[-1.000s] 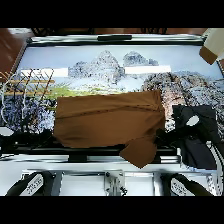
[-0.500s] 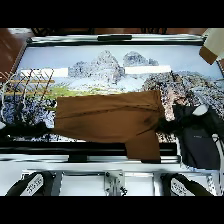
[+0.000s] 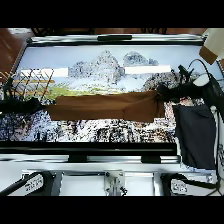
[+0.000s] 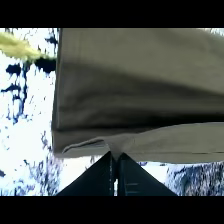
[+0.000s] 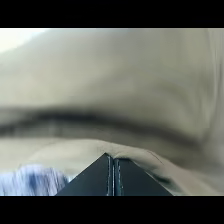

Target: Fold the shirts.

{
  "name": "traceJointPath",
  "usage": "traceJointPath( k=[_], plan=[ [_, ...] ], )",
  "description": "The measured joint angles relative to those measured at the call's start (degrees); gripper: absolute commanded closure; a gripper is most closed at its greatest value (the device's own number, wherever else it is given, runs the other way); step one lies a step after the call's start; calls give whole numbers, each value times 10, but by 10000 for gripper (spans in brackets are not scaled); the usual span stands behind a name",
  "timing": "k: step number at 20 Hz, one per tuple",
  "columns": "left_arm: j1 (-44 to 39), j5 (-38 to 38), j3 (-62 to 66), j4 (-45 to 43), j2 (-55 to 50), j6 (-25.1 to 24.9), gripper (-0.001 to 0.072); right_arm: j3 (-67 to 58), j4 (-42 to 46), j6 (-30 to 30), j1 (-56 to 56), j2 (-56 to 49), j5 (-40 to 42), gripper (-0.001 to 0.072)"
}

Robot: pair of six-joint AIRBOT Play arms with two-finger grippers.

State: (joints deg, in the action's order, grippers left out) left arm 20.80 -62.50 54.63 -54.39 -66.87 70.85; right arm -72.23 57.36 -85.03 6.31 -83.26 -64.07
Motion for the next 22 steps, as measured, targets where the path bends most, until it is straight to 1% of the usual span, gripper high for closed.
traceJointPath(
  k=[2,3,4,5,6,8,9,11,13,17,22],
  plan=[
    [-4,7,36,3,-54,18,671,-43,6,-18,-4,-45,16,641],
    [-6,9,51,6,-82,29,612,-59,10,-27,-7,-65,17,512],
    [-9,11,63,11,-106,37,350,-71,13,-32,-8,-83,21,90],
    [-11,12,72,20,-129,44,30,-78,16,-35,-9,-97,22,19],
    [-13,9,80,27,-145,52,-11,-85,15,-25,-9,-109,17,19],
    [-10,-21,101,33,-167,54,-11,-103,16,16,-6,-122,-19,19],
    [-4,-43,114,22,-173,54,-11,-114,36,32,-2,-126,-45,19],
    [9,-77,137,2,-180,59,-11,-127,90,45,10,-132,-89,19],
    [13,-107,150,-9,-183,66,-10,-135,115,51,14,-142,-111,18],
    [-9,-134,162,-20,-185,76,-11,-141,125,47,9,-181,-115,18],
    [-57,-142,165,-24,-186,80,-11,-144,115,36,2,-216,-100,19]
  ],
)
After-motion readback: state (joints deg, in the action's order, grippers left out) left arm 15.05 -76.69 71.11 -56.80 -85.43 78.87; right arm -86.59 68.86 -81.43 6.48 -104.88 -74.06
